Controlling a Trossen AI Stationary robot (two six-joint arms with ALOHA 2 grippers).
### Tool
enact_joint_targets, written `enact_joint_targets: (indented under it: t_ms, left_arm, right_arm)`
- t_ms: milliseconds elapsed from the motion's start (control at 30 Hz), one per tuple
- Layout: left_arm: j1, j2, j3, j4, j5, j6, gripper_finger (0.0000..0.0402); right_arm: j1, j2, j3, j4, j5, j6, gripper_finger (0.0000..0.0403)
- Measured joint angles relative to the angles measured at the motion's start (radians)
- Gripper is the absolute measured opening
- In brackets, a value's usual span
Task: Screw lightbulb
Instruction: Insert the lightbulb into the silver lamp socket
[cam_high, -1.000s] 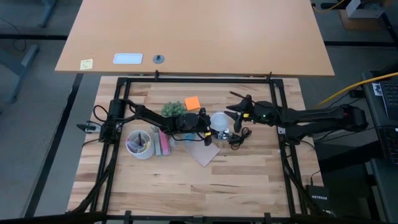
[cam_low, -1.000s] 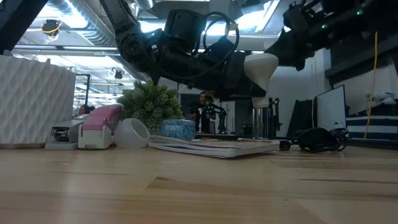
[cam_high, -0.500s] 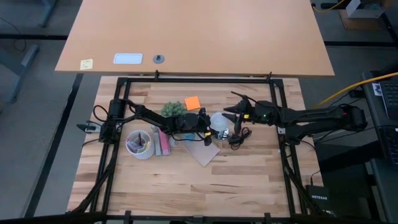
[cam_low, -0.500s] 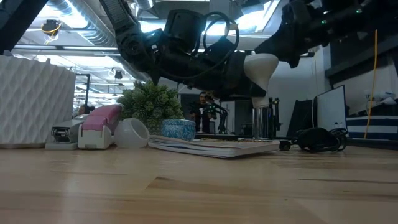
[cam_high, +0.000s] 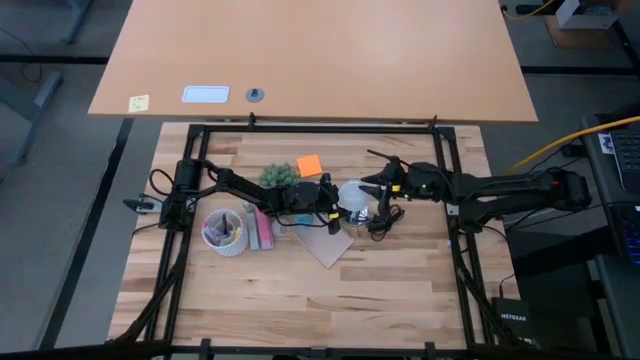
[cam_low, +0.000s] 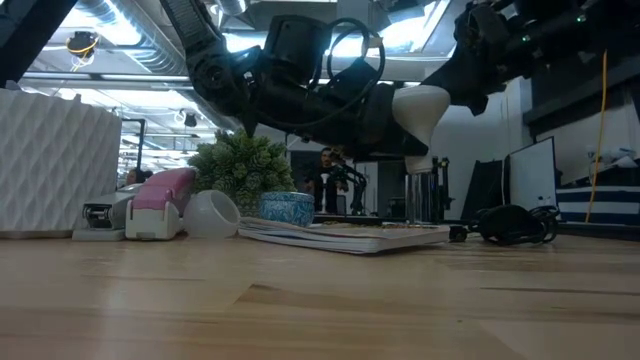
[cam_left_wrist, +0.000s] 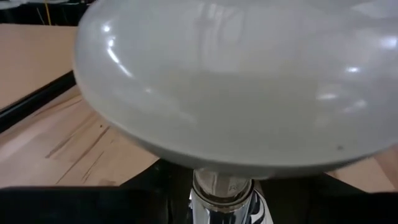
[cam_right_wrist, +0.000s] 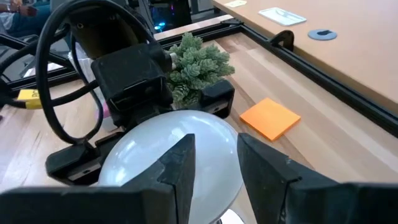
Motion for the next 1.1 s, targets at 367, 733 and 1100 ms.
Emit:
enact_joint_targets:
  t_ms: [367, 733, 1100]
  left_arm:
    - [-0.001, -0.002, -0.001, 0.009, -0.001, 0.022, 0.0172]
    - [0.000, -0.003, -0.001, 0.013, 0.000, -0.011, 0.0172]
    - [0.000, -0.004, -0.001, 0.025, 0.002, -0.004, 0.0173]
  right_arm:
    - [0.000, 0.000, 0.000, -0.021, -0.026, 0.000, 0.0127]
    - [0.000, 0.000, -0.001, -0.052, -0.030, 0.011, 0.0127]
    - [0.000, -0.055, -0.004, -0.119, -0.041, 0.010, 0.0127]
